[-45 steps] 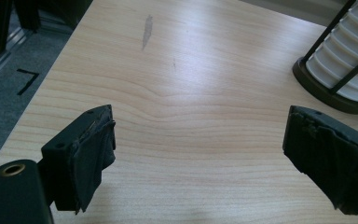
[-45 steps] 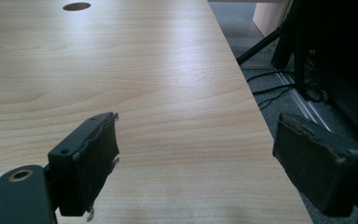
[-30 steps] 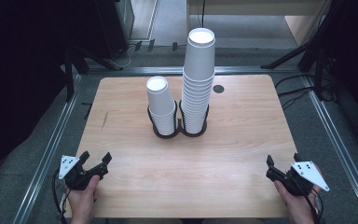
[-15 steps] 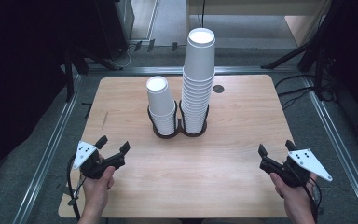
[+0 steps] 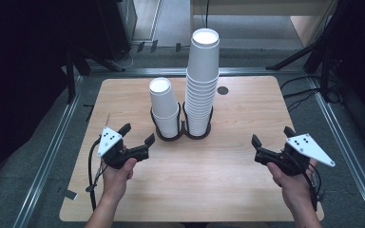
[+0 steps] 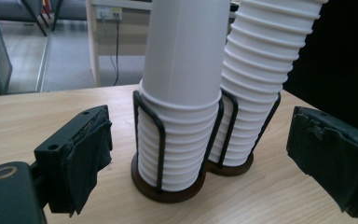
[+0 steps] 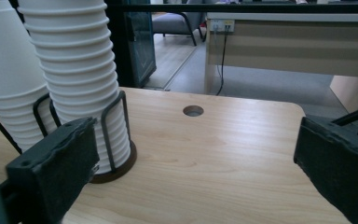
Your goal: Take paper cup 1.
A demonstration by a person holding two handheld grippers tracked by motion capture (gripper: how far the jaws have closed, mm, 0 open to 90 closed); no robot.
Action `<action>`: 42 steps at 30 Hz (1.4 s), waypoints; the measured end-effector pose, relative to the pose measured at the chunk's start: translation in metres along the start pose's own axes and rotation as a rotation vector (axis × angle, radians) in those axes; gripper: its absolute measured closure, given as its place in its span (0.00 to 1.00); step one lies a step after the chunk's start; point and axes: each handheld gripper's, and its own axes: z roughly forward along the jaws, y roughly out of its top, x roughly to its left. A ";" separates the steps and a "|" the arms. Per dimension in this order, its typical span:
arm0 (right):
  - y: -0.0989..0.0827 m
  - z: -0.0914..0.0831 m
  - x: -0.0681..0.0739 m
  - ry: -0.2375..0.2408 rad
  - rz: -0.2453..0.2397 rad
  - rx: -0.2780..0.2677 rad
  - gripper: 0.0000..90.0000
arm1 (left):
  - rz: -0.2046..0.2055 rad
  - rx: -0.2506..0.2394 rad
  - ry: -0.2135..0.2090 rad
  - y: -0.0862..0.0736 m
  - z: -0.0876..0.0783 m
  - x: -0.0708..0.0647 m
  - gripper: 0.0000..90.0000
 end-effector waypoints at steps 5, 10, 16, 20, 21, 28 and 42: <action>0.013 0.006 0.008 0.038 0.004 -0.005 0.00 | 0.015 -0.012 -0.065 0.011 0.008 -0.012 0.01; 0.027 0.012 0.018 0.065 0.009 -0.010 0.00 | 0.036 -0.016 -0.084 0.019 0.019 -0.026 0.01; 0.046 0.018 0.030 0.088 0.000 -0.035 0.00 | 0.064 -0.014 -0.094 0.029 0.033 -0.041 0.01; 0.057 0.023 0.038 0.095 -0.008 -0.049 0.00 | 0.077 -0.018 -0.108 0.035 0.039 -0.048 0.01; 0.059 0.024 0.040 0.100 -0.009 -0.052 0.00 | 0.087 -0.021 -0.110 0.037 0.041 -0.051 0.01; 0.072 0.031 0.051 0.112 -0.012 -0.065 0.00 | 0.158 -0.031 -0.118 0.048 0.057 -0.067 0.01; 0.116 0.051 0.066 0.143 0.028 -0.089 0.00 | 0.167 -0.085 -0.093 0.065 0.094 -0.085 0.01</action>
